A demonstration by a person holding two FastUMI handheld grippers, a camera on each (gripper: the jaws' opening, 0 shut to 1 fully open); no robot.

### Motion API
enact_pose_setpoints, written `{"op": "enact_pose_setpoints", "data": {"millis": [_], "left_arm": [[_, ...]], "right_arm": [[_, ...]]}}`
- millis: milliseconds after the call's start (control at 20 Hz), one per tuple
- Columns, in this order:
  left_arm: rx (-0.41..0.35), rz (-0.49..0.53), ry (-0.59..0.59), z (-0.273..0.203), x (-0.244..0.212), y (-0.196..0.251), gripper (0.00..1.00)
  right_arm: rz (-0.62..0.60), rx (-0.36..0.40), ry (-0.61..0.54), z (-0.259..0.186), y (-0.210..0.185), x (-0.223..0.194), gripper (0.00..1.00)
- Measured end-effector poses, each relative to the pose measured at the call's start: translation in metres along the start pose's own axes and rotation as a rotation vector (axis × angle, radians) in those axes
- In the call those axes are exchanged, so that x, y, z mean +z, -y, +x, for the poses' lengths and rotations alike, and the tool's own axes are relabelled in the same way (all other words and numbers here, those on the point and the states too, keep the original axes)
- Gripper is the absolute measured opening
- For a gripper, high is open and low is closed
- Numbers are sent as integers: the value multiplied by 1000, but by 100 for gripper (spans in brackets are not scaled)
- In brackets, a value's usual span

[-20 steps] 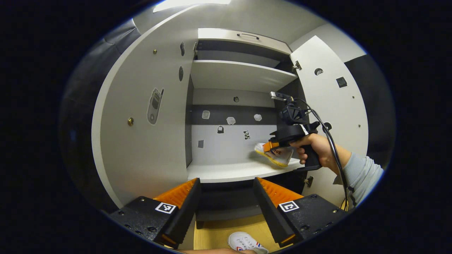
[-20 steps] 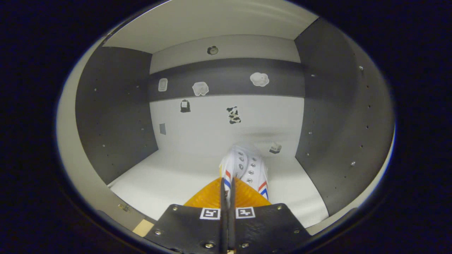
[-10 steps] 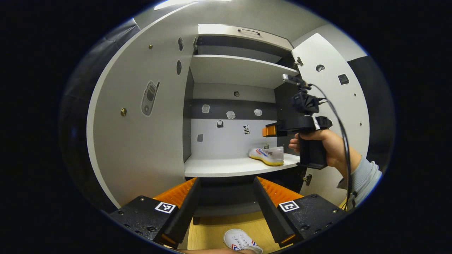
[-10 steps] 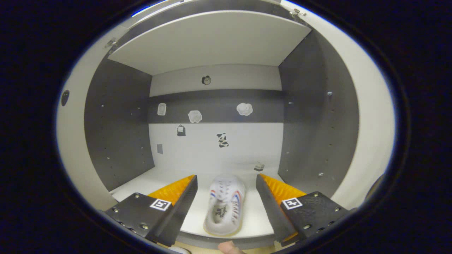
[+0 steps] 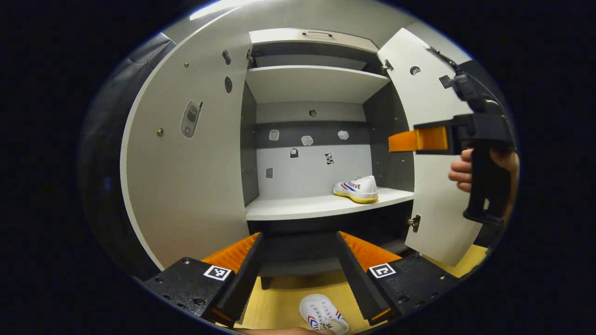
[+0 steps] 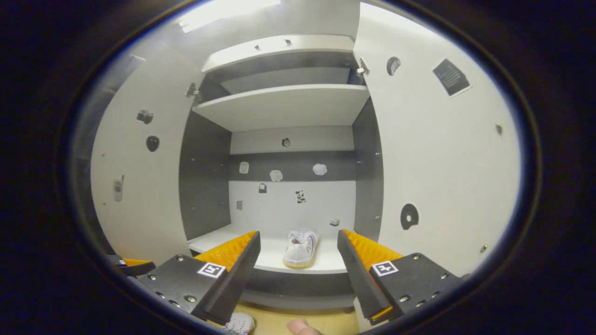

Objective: Grab one shoe with the right hand and put it into the shoe cabinet, grab the other shoe with the left hand and put it into the shoe cabinet; then close the right door with the right hand and the left door with the left hand.

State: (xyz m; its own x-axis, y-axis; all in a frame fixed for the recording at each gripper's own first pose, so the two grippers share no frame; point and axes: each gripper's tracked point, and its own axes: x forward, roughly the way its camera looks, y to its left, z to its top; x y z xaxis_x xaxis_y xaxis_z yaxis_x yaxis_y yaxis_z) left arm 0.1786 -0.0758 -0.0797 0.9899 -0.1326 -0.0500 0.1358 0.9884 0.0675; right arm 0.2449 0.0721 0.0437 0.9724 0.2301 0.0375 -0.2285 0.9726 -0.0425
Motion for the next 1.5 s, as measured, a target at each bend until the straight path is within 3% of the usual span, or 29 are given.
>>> {"op": "enact_pose_setpoints", "data": {"millis": [100,300,550,700,1000,1200,1300,1400,1500], "left_arm": [[2,-51,-25,-2,-24,0,93],[-17,-106,-119,-3,-78,1,93],[-31,-83,-263,-5,-161,10,95],[-11,-25,-345,-5,-209,9,95],[-27,-37,-539,-13,-285,19,95],[-44,-72,-676,-24,-317,23,92],[-16,-79,-649,-17,-314,25,89],[5,-57,-627,-17,-312,23,95],[-3,-53,-637,-19,-311,25,94]], "right_arm": [[15,14,33,-30,-2,-2,98],[-17,-33,59,-70,7,-20,97],[-13,-81,106,-114,8,-35,98],[9,-74,91,-126,11,-53,98],[36,-120,67,-127,37,-71,98],[73,-90,34,-124,35,-90,98],[80,-98,19,-123,43,-99,98],[83,-97,3,-121,46,-108,98],[96,-93,-9,-120,48,-114,98]]}}
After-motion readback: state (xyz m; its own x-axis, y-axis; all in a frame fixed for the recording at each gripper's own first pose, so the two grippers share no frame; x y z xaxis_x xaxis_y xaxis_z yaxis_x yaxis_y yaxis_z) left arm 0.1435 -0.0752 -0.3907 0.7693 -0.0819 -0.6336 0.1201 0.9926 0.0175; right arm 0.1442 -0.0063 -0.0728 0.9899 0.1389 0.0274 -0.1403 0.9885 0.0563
